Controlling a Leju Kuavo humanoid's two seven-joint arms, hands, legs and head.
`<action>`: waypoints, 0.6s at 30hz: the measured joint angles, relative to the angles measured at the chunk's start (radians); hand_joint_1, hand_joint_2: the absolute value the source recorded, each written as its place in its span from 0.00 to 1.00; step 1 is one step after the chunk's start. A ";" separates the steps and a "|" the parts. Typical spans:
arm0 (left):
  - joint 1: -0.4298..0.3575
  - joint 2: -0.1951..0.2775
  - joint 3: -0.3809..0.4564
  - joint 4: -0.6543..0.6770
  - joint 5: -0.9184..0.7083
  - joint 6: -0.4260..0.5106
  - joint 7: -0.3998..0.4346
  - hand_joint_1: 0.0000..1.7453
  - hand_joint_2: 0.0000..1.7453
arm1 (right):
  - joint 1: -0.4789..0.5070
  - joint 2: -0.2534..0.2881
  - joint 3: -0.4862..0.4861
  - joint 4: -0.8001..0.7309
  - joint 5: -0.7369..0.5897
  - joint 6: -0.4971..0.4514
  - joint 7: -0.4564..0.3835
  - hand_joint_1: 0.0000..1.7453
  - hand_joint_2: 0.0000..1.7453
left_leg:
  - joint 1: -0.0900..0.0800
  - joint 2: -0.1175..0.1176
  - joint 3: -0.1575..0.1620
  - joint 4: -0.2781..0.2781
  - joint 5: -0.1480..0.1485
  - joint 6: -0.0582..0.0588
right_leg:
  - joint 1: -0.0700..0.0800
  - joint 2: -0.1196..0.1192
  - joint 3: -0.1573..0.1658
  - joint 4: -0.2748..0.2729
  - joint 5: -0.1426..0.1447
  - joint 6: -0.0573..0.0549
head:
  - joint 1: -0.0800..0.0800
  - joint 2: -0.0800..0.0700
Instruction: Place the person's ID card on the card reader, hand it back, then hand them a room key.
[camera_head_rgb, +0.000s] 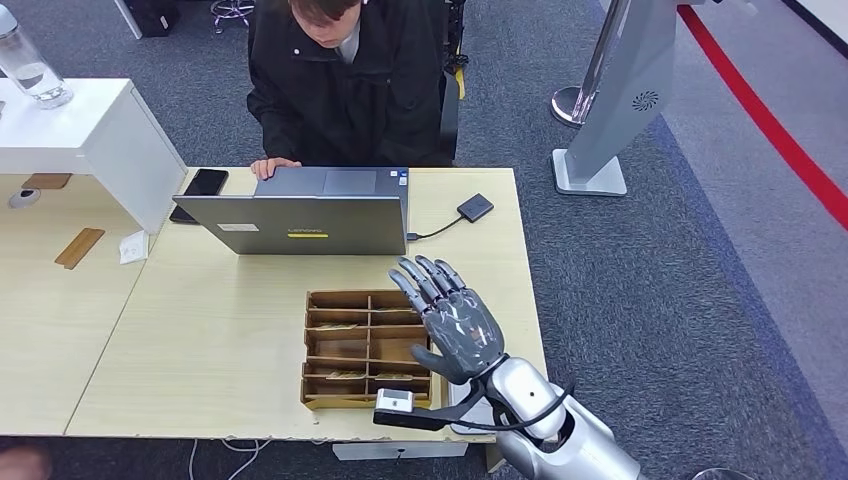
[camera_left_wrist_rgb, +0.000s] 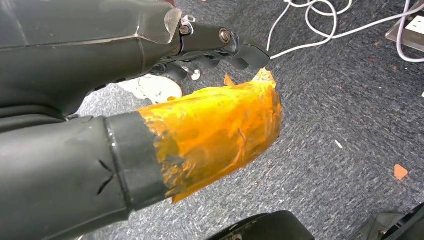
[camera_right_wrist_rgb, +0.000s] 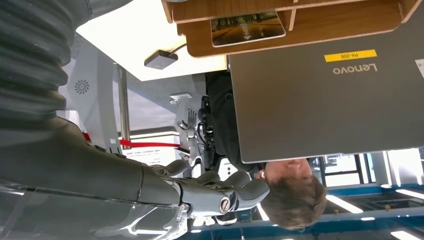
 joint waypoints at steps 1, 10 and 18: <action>0.000 0.000 0.000 0.000 -0.001 0.000 0.000 0.00 0.00 | -0.001 0.000 0.002 0.003 0.000 0.000 0.001 0.00 1.00 | 0.000 0.000 0.000 0.000 0.000 0.000 | 0.000 0.000 0.000 0.000 0.000 0.000 | 0.000 0.000; -0.001 -0.001 -0.001 0.000 -0.015 -0.009 0.004 0.00 0.00 | -0.019 0.000 0.017 0.040 0.017 0.015 0.018 0.03 1.00 | 0.000 0.000 0.000 0.000 0.000 0.000 | 0.000 0.000 0.000 0.000 0.000 0.000 | 0.000 0.000; -0.003 -0.001 -0.001 0.000 -0.018 -0.011 0.004 0.00 0.00 | -0.032 0.000 0.026 0.062 0.019 0.016 0.023 0.13 1.00 | 0.000 0.000 0.000 0.000 0.000 0.000 | 0.000 0.000 0.000 0.000 0.000 0.000 | 0.000 0.000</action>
